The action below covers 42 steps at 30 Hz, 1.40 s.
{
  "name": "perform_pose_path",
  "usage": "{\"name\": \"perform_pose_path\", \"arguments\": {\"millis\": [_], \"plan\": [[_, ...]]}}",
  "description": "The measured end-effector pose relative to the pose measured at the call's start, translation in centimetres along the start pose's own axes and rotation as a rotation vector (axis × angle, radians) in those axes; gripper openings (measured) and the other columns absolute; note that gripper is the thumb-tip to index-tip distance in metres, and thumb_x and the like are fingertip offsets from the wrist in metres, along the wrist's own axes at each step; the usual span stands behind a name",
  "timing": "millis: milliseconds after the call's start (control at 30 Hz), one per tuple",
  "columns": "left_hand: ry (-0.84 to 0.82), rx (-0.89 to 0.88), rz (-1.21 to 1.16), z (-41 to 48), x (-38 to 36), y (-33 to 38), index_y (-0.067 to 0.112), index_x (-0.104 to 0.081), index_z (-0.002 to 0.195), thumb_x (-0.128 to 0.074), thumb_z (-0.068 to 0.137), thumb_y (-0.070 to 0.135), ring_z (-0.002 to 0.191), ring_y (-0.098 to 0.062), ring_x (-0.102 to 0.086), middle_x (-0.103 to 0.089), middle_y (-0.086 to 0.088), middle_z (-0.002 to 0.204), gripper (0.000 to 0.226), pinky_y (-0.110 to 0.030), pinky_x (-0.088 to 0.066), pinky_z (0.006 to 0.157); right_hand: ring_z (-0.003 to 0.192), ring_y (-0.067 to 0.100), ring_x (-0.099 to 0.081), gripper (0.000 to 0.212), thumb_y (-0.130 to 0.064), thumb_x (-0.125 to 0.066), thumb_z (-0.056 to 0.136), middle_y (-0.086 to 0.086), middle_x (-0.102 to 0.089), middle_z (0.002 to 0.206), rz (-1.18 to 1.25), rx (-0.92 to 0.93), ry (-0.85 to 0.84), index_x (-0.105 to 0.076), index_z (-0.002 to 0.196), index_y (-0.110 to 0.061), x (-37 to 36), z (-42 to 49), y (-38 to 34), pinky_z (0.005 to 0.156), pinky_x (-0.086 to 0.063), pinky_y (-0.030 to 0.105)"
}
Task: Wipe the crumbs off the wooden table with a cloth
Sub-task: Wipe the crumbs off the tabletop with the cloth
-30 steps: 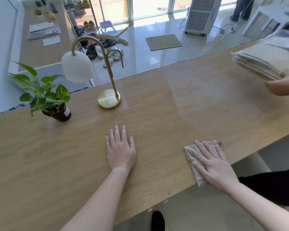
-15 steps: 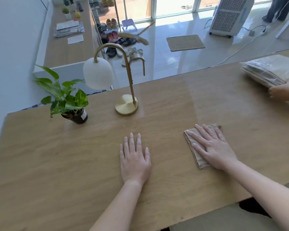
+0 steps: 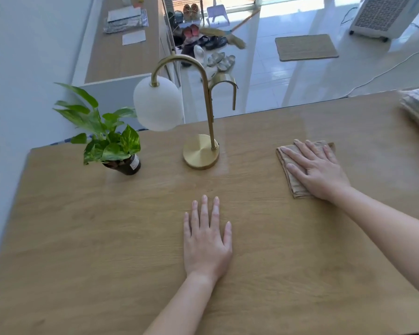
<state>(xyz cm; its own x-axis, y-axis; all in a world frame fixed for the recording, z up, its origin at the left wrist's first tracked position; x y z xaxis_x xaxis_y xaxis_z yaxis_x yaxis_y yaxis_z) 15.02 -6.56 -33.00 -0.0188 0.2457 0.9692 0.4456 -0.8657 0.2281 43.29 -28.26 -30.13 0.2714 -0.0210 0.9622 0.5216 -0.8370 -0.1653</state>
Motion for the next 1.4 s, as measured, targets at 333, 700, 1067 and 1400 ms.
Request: {"name": "perform_pose_path", "arguments": {"millis": [333,700,1067,1400], "plan": [[-0.021,0.007,0.025,0.5,-0.1,0.2,0.032,-0.006,0.172,-0.028,0.109,0.059,0.167,-0.023,0.005,0.0,0.0,0.181,0.072,-0.05,-0.006,0.132,0.164,0.009,0.0,0.058,-0.077,-0.01,0.101,-0.017,-0.005,0.178,0.009,0.02,0.01,-0.003,0.159,-0.069,2.3,9.1,0.7,0.133,0.008,0.045],[-0.025,0.015,0.06,0.7,-0.6,0.2,0.033,-0.007,0.172,-0.033,0.107,0.061,0.167,-0.023,0.002,-0.003,0.001,0.181,0.075,-0.05,-0.007,0.131,0.165,0.011,0.0,0.057,-0.074,-0.012,0.105,-0.014,-0.005,0.178,-0.002,0.021,0.007,-0.001,0.161,-0.066,3.4,15.4,1.0,0.132,0.009,0.045],[-0.06,0.027,0.028,0.8,0.1,0.3,0.034,0.003,0.171,-0.02,0.108,0.062,0.165,-0.021,0.016,0.01,0.002,0.18,0.073,-0.05,0.0,0.134,0.165,0.014,0.003,0.063,-0.076,-0.005,0.101,-0.014,0.001,0.179,0.017,-0.061,0.027,0.001,0.162,-0.062,0.5,9.3,-2.4,0.132,0.008,0.052],[-0.04,-0.03,-0.096,-0.4,1.0,-1.3,0.03,-0.013,0.172,-0.023,0.11,0.059,0.167,-0.02,0.003,-0.002,0.003,0.18,0.07,-0.043,-0.001,0.134,0.165,0.015,0.01,0.063,-0.075,-0.004,0.102,-0.013,0.007,0.178,0.057,-0.117,0.034,0.008,0.162,-0.061,-3.3,-1.4,-11.6,0.131,0.013,0.051]]}}
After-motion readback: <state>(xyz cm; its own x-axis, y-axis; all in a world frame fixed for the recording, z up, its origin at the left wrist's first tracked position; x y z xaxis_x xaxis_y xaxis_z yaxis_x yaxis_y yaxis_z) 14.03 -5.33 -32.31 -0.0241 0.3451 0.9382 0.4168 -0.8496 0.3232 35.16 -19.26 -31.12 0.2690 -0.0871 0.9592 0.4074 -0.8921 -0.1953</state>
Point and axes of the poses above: each hand's wrist, its own z-axis towards the middle knuckle, its own x-axis out of the back of the hand, y = z × x, the point moved 3 cm from there along z, towards the middle knuckle
